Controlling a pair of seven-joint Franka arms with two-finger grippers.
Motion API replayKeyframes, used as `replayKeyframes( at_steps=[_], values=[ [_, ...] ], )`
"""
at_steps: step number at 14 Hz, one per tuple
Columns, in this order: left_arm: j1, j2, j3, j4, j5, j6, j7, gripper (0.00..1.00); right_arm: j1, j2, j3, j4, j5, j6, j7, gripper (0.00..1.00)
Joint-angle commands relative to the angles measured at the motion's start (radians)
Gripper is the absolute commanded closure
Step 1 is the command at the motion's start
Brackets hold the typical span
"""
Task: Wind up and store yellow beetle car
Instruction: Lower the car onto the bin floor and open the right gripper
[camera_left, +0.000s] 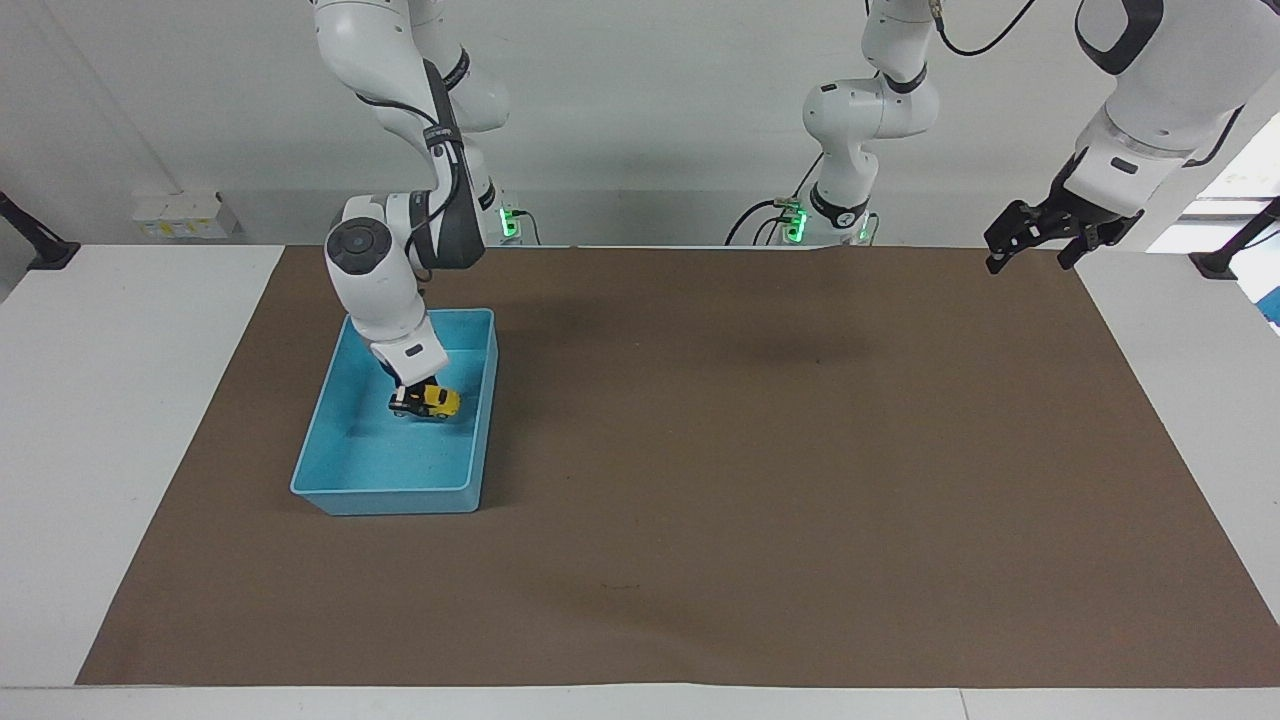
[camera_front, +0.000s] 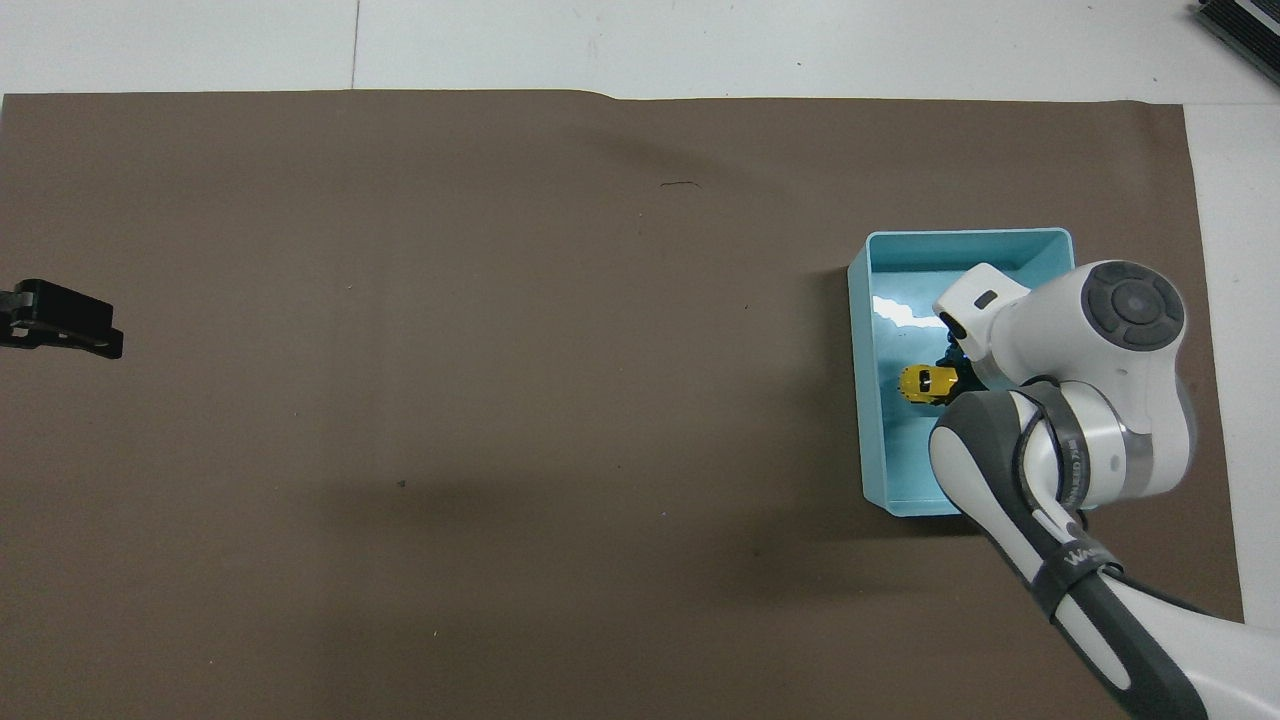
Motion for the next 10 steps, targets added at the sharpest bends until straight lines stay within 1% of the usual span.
replayKeyframes(
  at_steps=[1,2,3,5,6,8,9,10],
  values=[
    [0.015,-0.008,-0.011,0.002,0.013,-0.017,-0.008,0.00,-0.009,0.011,0.009,-0.021,-0.027,0.047,-0.002,1.00],
    [0.015,-0.008,-0.011,0.002,0.013,-0.017,-0.008,0.00,-0.009,0.011,0.009,-0.021,-0.027,0.047,-0.002,1.00],
    [0.015,-0.008,-0.011,0.002,0.013,-0.017,-0.008,0.00,-0.009,0.011,0.009,-0.021,-0.027,0.046,-0.002,0.96],
    [0.015,-0.008,-0.011,0.002,0.014,-0.017,-0.008,0.00,-0.011,0.011,0.008,-0.022,-0.027,0.046,-0.002,0.94],
    [0.015,-0.008,-0.011,0.002,0.013,-0.017,-0.008,0.00,-0.014,0.011,0.008,-0.023,-0.027,0.046,-0.002,0.85],
    [0.015,-0.008,-0.011,0.002,0.013,-0.017,-0.008,0.00,-0.015,0.011,0.009,-0.023,-0.027,0.046,-0.002,0.84],
    [0.015,-0.008,-0.011,0.002,0.014,-0.017,-0.008,0.00,-0.015,0.011,0.009,-0.021,-0.027,0.046,-0.002,0.78],
    [0.015,-0.008,-0.011,0.002,0.013,-0.017,-0.008,0.00,-0.014,0.011,0.009,-0.021,-0.026,0.046,0.001,0.38]
  ],
)
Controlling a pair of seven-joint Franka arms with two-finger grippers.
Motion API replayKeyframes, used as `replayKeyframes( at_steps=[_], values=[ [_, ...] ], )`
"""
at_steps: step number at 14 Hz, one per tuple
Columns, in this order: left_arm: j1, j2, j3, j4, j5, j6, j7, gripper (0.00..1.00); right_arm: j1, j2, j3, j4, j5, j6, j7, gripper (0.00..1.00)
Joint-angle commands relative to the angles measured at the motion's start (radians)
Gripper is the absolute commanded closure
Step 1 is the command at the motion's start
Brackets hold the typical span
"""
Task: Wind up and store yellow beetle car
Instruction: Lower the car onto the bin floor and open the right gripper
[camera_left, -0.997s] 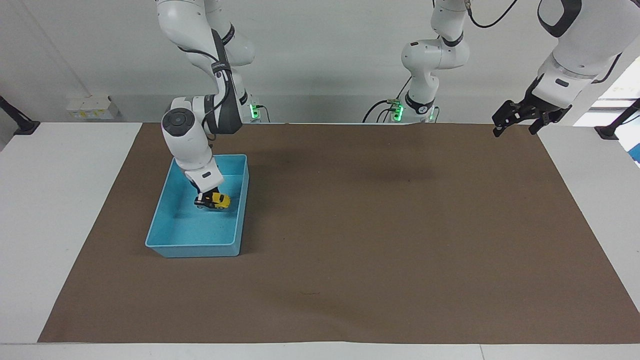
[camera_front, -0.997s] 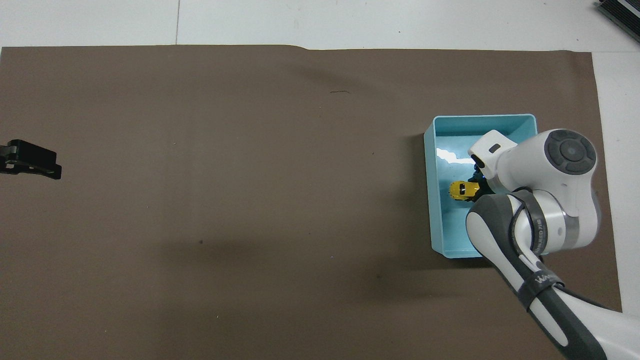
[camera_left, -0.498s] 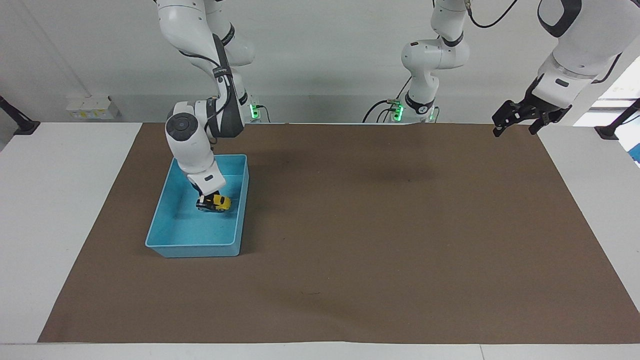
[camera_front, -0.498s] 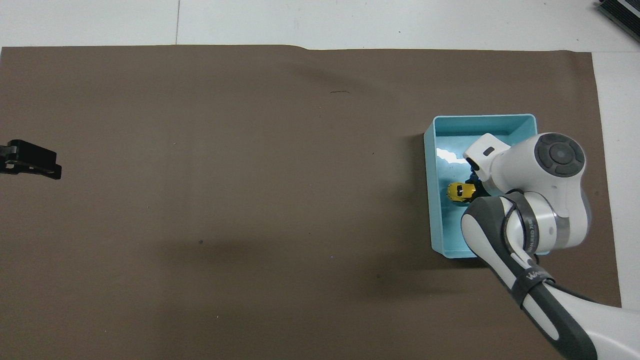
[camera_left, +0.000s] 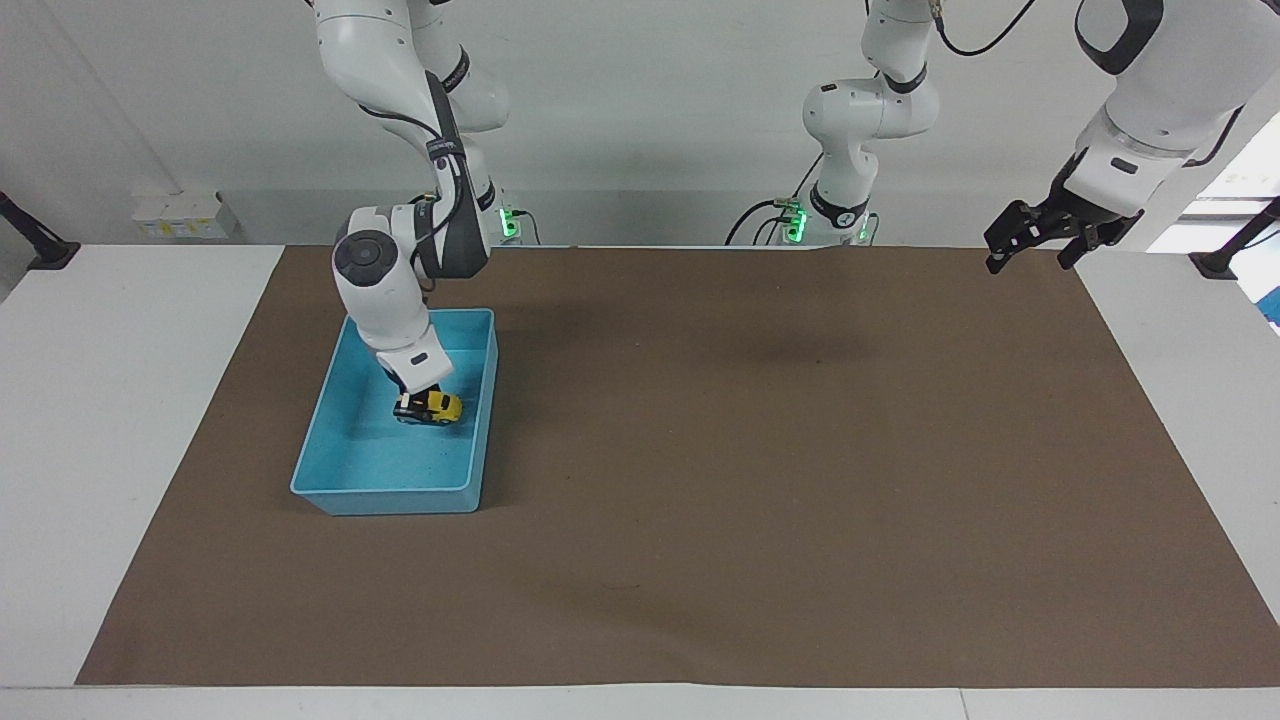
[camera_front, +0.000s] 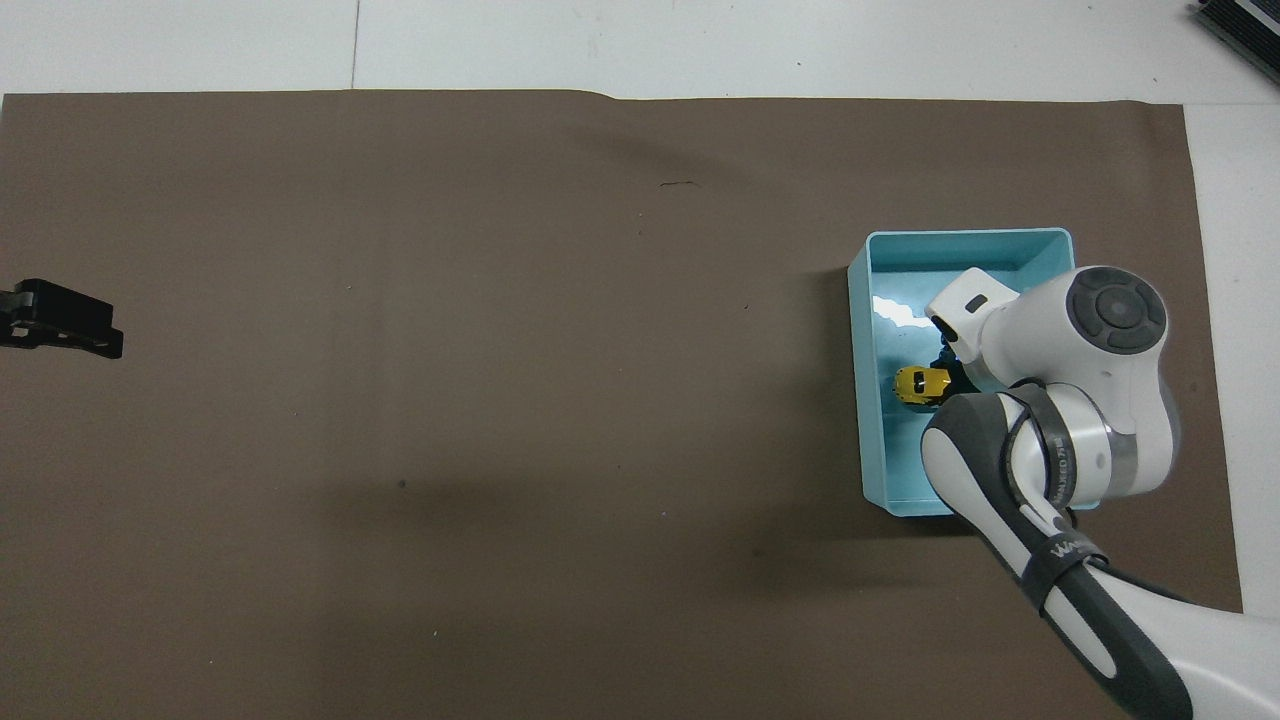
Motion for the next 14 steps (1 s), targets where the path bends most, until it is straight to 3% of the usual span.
replayKeyframes(
  at_steps=[1,2,7,11,14],
  values=[
    [0.015,-0.008,-0.011,0.002,0.013,-0.017,-0.008,0.00,-0.014,-0.007,0.009,-0.009,-0.022,0.017,0.009,0.10],
    [0.015,-0.008,-0.011,0.002,0.013,-0.017,-0.008,0.00,-0.011,-0.002,0.009,-0.005,-0.023,0.015,0.009,0.00],
    [0.015,-0.008,-0.011,0.002,0.013,-0.017,-0.008,0.00,-0.001,0.012,0.011,0.046,-0.023,-0.015,0.005,0.00],
    [0.015,-0.008,-0.011,0.002,0.013,-0.017,-0.008,0.00,-0.001,0.002,0.017,0.161,-0.022,-0.165,0.011,0.00],
    [0.015,-0.008,-0.011,0.002,0.013,-0.017,-0.008,0.00,-0.003,-0.017,0.018,0.196,-0.011,-0.207,0.011,0.00]
  ],
)
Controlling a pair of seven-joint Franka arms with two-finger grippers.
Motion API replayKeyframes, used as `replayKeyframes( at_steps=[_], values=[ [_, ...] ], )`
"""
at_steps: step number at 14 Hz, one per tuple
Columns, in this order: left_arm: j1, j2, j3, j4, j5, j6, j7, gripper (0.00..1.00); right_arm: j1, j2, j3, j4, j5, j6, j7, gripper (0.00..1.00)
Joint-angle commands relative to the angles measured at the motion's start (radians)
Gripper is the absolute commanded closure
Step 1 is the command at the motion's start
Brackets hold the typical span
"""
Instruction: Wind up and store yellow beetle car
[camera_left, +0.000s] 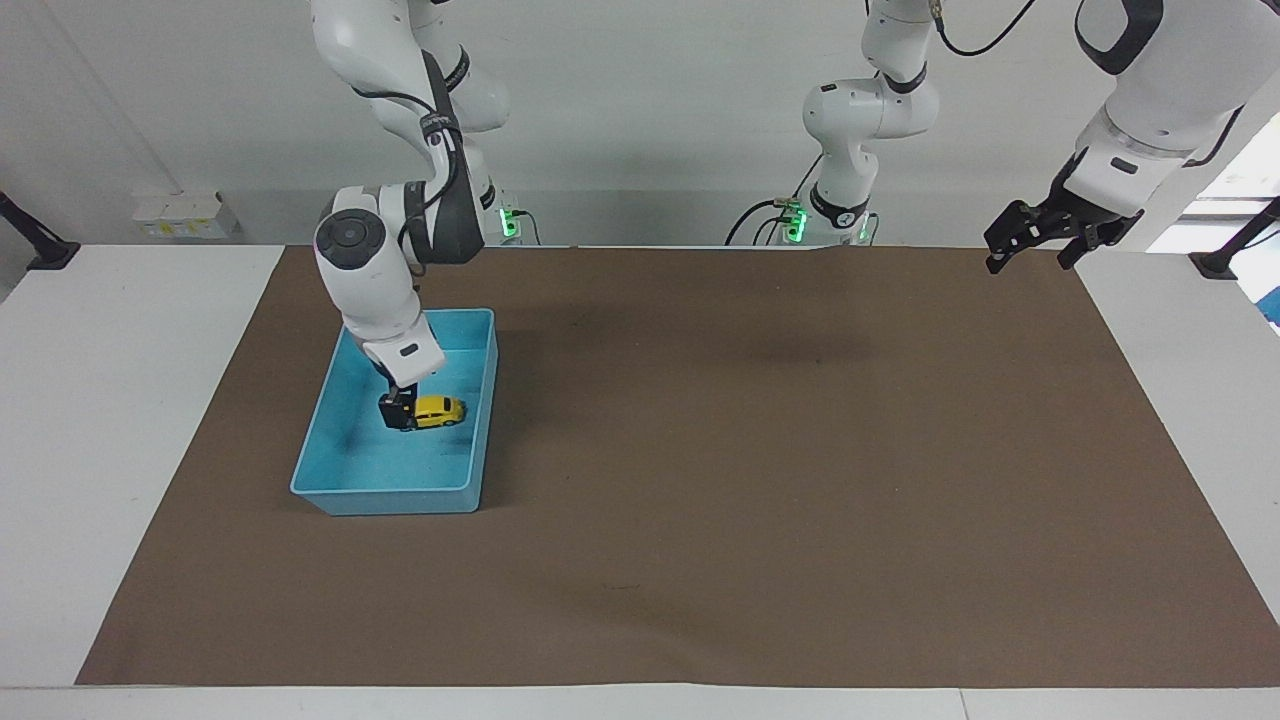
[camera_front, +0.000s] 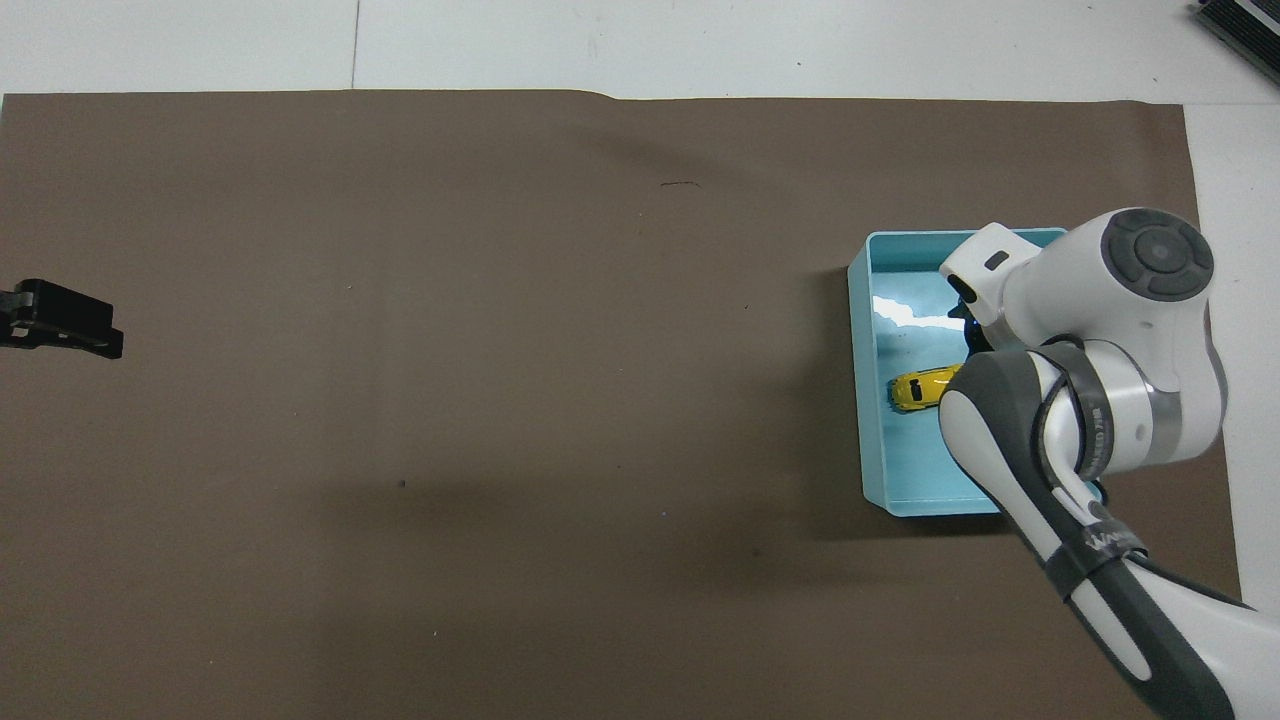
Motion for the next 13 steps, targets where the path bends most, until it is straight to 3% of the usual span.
replayKeyframes(
  at_steps=[1,6,8,13],
  values=[
    [0.015,-0.008,-0.011,0.002,0.013,-0.017,-0.008,0.00,-0.013,-0.020,0.007,0.031,-0.003,-0.035,0.009,0.00],
    [0.015,-0.008,-0.011,0.002,0.013,-0.017,-0.008,0.00,-0.018,-0.034,0.009,0.180,0.006,-0.187,0.068,0.00],
    [0.015,-0.008,-0.011,0.002,0.013,-0.017,-0.008,0.00,-0.018,-0.060,-0.005,0.212,0.085,-0.222,0.116,0.00],
    [0.015,-0.008,-0.011,0.002,0.013,-0.017,-0.008,0.00,-0.041,-0.121,-0.005,0.281,0.104,-0.326,0.332,0.00]
  ],
)
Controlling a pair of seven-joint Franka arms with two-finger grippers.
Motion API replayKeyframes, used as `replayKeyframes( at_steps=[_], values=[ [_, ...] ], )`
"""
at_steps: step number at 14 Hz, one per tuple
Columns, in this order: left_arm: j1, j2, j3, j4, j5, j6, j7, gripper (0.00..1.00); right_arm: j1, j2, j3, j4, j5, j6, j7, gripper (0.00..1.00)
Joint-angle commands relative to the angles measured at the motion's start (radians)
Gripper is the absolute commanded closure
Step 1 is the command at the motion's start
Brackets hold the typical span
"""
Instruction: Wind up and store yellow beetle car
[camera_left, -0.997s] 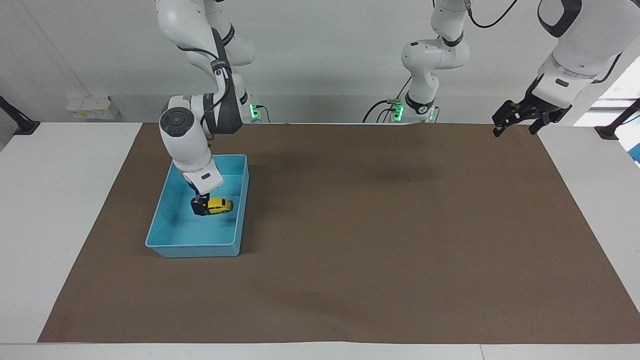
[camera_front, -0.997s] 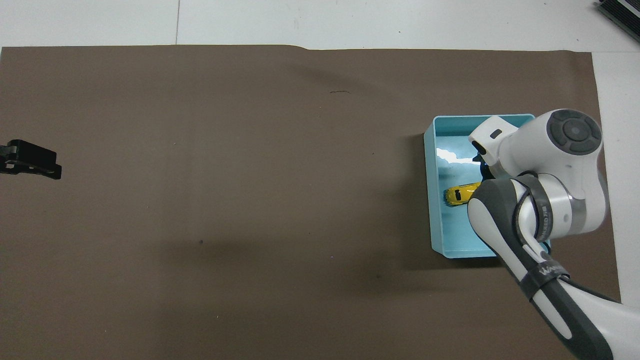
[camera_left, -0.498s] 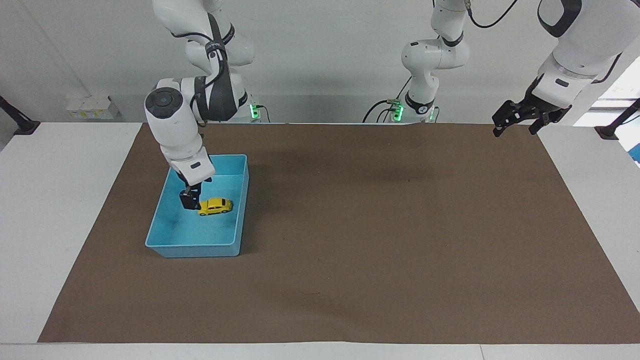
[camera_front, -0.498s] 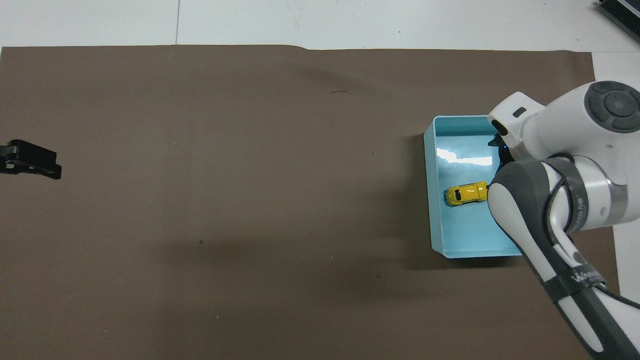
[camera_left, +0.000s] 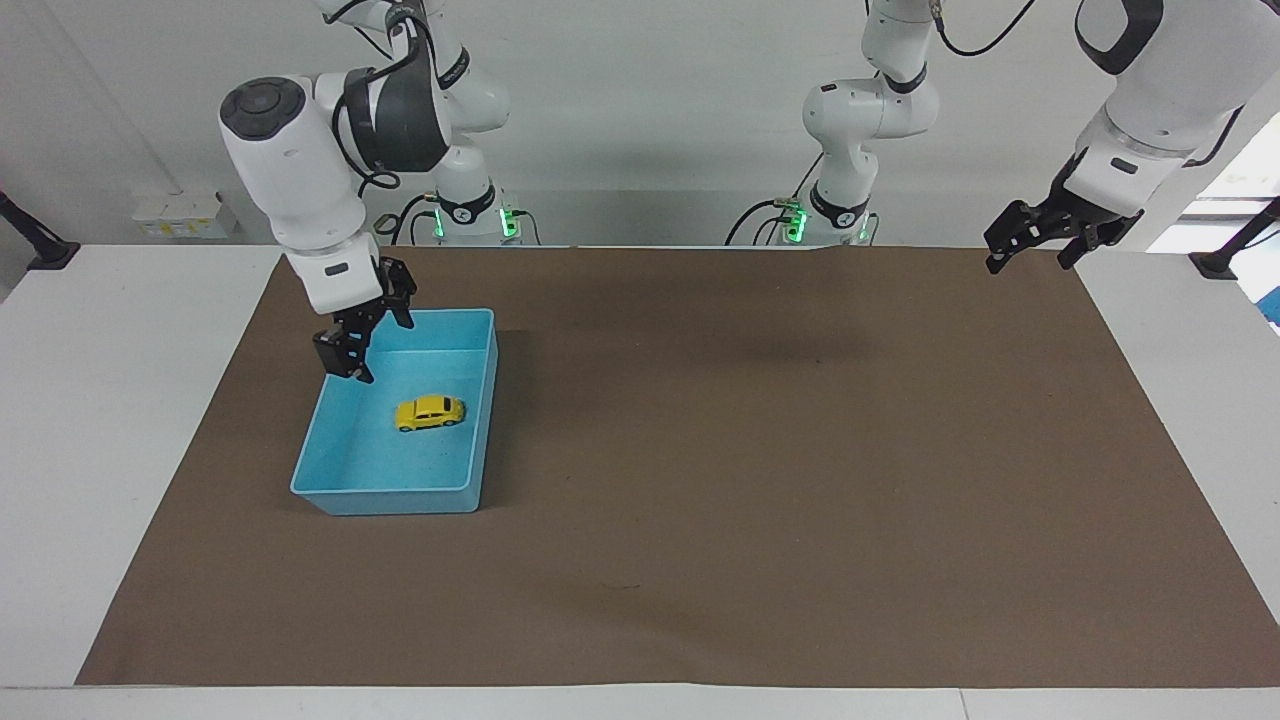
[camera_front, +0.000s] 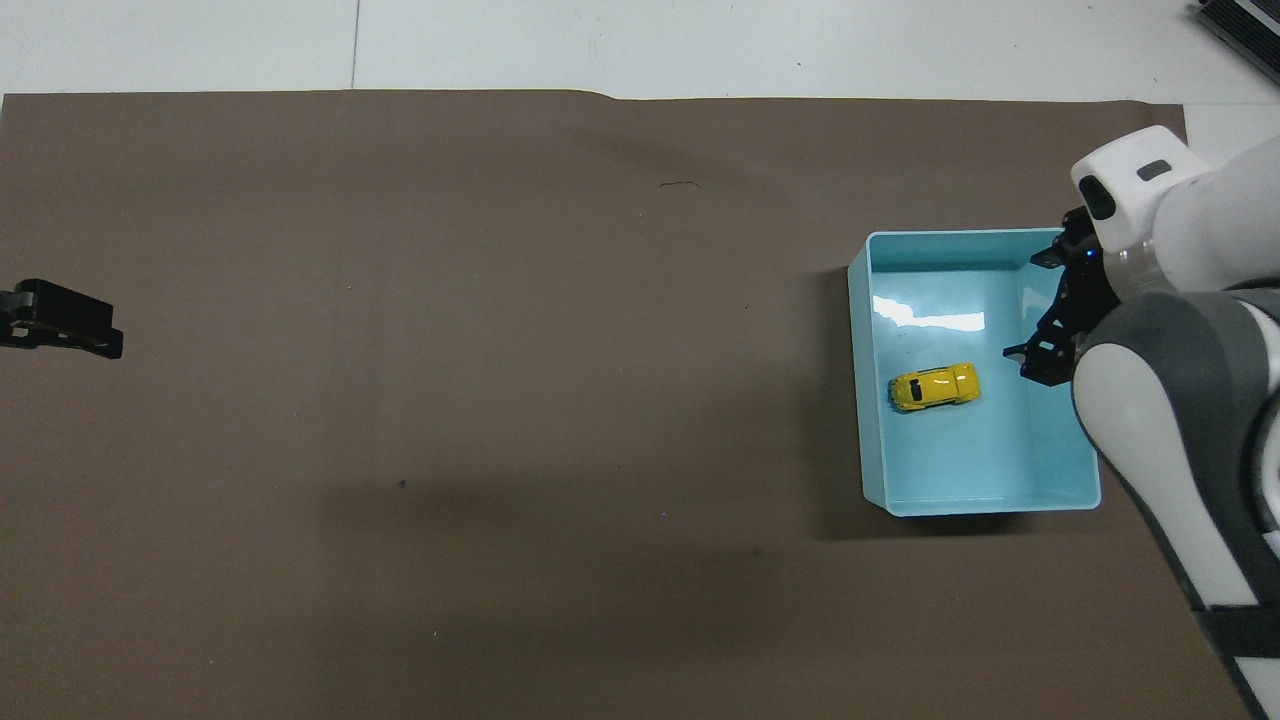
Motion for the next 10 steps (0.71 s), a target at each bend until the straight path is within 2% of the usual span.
replayKeyframes(
  at_steps=[1,4,6,8,10],
  values=[
    [0.015,-0.008,-0.011,0.002,0.013,-0.017,-0.008,0.00,-0.021,-0.024,0.007,0.066,0.019,-0.088,0.144,0.00],
    [0.015,-0.008,-0.011,0.002,0.013,-0.017,-0.008,0.00,-0.021,-0.049,0.013,0.117,0.021,-0.143,0.303,0.00],
    [0.015,-0.008,-0.011,0.002,0.013,-0.017,-0.008,0.00,-0.021,-0.054,0.016,0.128,0.025,-0.177,0.485,0.00],
    [0.015,-0.008,-0.011,0.002,0.013,-0.017,-0.008,0.00,-0.020,-0.092,0.010,0.129,0.083,-0.174,0.650,0.00],
    [0.015,-0.008,-0.011,0.002,0.013,-0.017,-0.008,0.00,-0.020,-0.095,0.005,0.129,0.101,-0.172,0.802,0.00]
  ],
)
